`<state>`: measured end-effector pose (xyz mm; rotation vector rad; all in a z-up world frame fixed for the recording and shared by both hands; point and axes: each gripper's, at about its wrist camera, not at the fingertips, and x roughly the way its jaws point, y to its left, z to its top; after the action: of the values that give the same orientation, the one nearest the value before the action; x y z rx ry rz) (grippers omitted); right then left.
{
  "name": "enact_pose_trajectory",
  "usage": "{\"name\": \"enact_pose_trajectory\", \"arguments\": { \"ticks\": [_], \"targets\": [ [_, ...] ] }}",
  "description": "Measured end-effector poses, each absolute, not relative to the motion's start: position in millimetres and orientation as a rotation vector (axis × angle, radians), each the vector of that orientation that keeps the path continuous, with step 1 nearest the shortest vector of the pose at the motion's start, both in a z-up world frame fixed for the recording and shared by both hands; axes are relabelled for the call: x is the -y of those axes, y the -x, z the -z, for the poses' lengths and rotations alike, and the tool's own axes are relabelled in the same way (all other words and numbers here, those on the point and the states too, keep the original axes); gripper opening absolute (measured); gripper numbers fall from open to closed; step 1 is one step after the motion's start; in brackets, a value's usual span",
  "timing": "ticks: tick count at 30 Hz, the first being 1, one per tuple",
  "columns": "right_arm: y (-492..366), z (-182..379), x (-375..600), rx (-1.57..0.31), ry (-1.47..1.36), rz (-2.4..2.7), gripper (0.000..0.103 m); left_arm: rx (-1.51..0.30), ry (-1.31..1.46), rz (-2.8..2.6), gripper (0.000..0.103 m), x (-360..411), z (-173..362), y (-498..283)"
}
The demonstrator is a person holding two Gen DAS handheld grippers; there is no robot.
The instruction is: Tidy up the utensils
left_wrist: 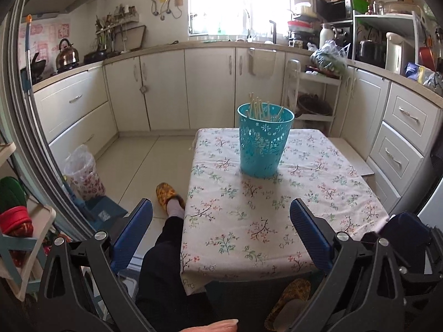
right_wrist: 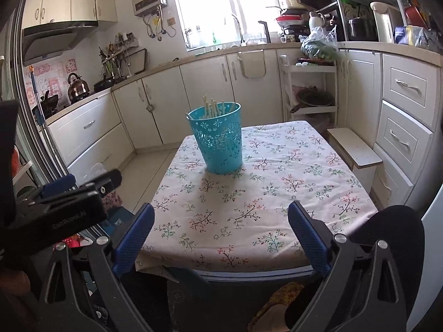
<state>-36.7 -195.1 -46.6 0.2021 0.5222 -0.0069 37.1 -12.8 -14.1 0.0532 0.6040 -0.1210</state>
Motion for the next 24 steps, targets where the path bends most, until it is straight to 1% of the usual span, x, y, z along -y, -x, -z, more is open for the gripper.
{"name": "enact_pose_trajectory", "arguments": {
  "ticks": [5,14,24],
  "targets": [
    [40,36,197,-0.513,-0.215,-0.011,0.094,-0.61,-0.047,0.144,0.095,11,8,-27],
    [40,53,191,-0.552,-0.208,-0.006,0.094,-0.636,-0.057,0.101,0.095,14,21,-19],
    [46,50,190,-0.528,-0.207,0.005,0.094,-0.623,-0.052,0.074,0.095,11,18,-17]
  ]
}}
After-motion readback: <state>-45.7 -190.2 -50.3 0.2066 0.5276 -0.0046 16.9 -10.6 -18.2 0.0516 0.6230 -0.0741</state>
